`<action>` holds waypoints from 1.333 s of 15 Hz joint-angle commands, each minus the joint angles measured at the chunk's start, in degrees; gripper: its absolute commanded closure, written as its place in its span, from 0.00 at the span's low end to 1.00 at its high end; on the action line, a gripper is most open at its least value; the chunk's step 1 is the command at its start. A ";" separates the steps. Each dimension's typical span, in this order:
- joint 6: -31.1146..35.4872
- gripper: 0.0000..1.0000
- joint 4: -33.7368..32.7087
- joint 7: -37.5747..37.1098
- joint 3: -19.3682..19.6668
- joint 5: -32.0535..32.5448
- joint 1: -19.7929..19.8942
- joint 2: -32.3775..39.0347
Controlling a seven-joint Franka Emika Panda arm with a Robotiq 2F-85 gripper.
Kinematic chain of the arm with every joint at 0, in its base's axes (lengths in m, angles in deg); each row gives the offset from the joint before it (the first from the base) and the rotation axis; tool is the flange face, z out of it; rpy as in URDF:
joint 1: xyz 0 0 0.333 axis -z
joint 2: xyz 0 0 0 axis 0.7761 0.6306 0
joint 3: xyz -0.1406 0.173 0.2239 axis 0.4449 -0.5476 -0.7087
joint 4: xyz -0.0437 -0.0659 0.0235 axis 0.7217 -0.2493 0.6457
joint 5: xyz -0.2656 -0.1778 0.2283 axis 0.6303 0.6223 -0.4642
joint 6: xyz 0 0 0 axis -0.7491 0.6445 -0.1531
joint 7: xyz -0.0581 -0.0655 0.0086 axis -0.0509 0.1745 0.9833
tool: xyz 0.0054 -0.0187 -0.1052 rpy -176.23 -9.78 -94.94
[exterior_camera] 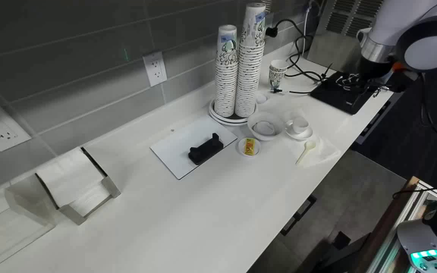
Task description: Pick up the white tea cup and put it on the kitchen counter
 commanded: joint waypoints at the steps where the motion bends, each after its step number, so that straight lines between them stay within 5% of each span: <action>1: -0.23 0.00 -0.10 -0.26 0.69 0.31 -0.76 0.00; 10: -0.23 0.00 -0.10 -0.26 0.69 0.31 -0.76 0.00; 20: 0.19 0.00 -18.67 -6.56 9.32 -18.90 1.32 20.31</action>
